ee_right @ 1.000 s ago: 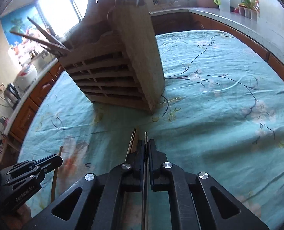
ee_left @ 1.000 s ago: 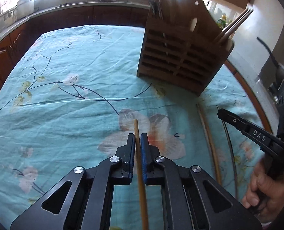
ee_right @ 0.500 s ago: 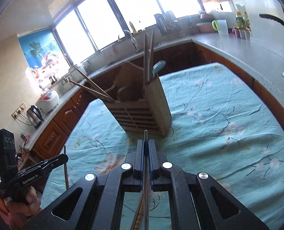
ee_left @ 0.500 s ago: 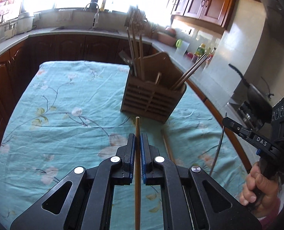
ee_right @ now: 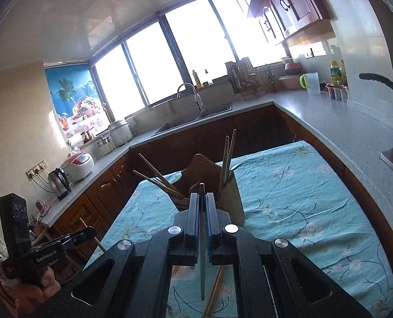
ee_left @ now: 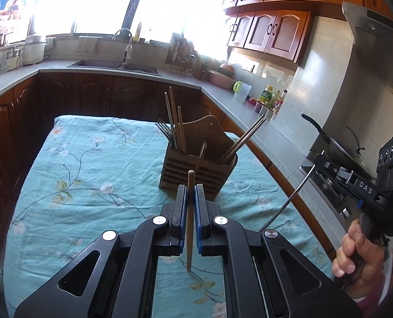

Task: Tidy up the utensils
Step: 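Lift both chopsticks and lower them into the wooden holder, both grippers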

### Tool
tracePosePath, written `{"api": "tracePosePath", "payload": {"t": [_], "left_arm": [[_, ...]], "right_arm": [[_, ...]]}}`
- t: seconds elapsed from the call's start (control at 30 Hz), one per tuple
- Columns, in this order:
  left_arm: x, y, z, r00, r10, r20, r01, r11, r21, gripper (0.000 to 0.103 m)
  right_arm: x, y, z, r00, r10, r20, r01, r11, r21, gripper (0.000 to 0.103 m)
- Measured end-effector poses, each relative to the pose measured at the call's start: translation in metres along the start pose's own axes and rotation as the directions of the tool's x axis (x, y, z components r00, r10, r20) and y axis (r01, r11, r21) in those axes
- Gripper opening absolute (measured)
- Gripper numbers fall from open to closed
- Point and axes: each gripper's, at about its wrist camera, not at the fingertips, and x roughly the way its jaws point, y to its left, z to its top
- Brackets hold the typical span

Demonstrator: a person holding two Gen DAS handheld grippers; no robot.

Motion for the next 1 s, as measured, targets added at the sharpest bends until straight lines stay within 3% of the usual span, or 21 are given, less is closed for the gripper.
{"api": "tracePosePath", "payload": {"t": [0.73, 1.0], "left_arm": [[0.007, 0.0, 0.022, 0.998, 0.014, 0.054, -0.013, 1.0, -0.012, 0.005], [0.005, -0.002, 0.048, 0.993, 0.012, 0.119, -0.01, 1.0, -0.016, 0.005]], "right_arm": [[0.014, 0.0, 0.008, 1.0, 0.006, 0.011, -0.006, 1.0, 0.003, 0.004], [0.021, 0.001, 0.019, 1.0, -0.002, 0.03, 0.002, 1.0, -0.005, 0.004]]}}
